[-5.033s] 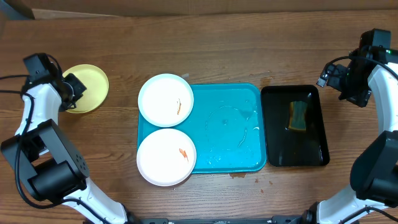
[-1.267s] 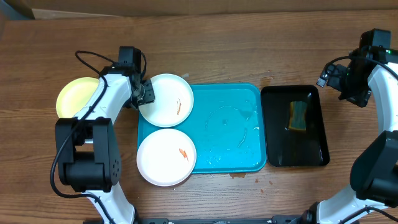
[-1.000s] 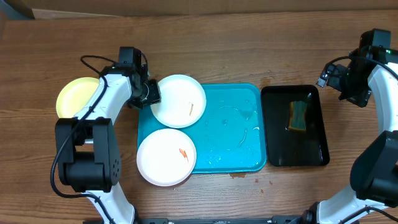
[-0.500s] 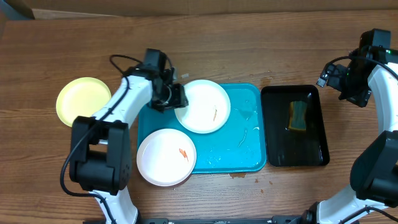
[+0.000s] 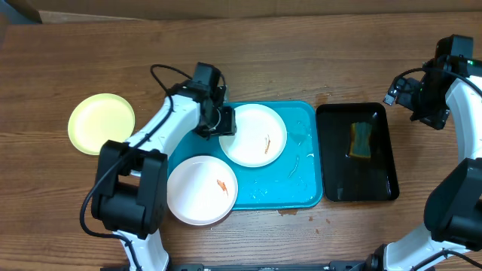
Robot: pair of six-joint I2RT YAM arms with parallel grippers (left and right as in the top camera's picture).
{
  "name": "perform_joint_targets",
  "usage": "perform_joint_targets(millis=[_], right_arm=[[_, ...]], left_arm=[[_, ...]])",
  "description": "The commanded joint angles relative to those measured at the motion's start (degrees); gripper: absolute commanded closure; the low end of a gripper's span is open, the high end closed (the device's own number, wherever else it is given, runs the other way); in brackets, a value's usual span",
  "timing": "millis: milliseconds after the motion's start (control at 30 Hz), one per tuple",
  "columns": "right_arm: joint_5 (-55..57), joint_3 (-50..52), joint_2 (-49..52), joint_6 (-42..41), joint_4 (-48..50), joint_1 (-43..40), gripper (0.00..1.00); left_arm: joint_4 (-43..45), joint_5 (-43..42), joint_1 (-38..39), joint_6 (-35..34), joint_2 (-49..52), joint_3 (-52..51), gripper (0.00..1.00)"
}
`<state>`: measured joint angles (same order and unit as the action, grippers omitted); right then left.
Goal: Clean dirty plates on tray and stack at the side
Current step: 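Slide the white plate rightward across the blue tray with the left gripper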
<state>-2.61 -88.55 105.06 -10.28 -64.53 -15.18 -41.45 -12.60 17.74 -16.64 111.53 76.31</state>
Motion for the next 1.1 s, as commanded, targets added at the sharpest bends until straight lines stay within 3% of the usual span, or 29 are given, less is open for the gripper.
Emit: perform_joint_targets(millis=[0,233,467,633,867,1067], right_arm=[[-0.04,-0.72,-0.81,-0.04,0.13,0.04,0.00],[-0.04,-0.72,-0.83,-0.04,0.13,0.04,0.00],[-0.04,-0.72,-0.83,-0.04,0.13,0.04,0.00],[-0.04,-0.72,-0.83,-0.04,0.13,0.04,0.00],[-0.04,-0.72,-0.83,-0.04,0.13,0.04,0.00],[-0.04,-0.72,-0.83,-0.04,0.13,0.04,0.00]], left_arm=[[0.42,3.61,2.10,-0.33,-0.26,-0.20,0.55],[0.31,4.15,6.49,-2.08,-0.24,-0.22,0.65],[-1.60,5.01,10.47,-2.25,-0.24,-0.22,0.62],[-1.46,12.41,10.73,-6.69,-0.24,-0.22,0.62],[1.57,15.63,10.91,-7.82,-0.24,-1.44,0.59],[5.07,15.72,10.88,-7.85,-0.24,-4.00,0.70]])
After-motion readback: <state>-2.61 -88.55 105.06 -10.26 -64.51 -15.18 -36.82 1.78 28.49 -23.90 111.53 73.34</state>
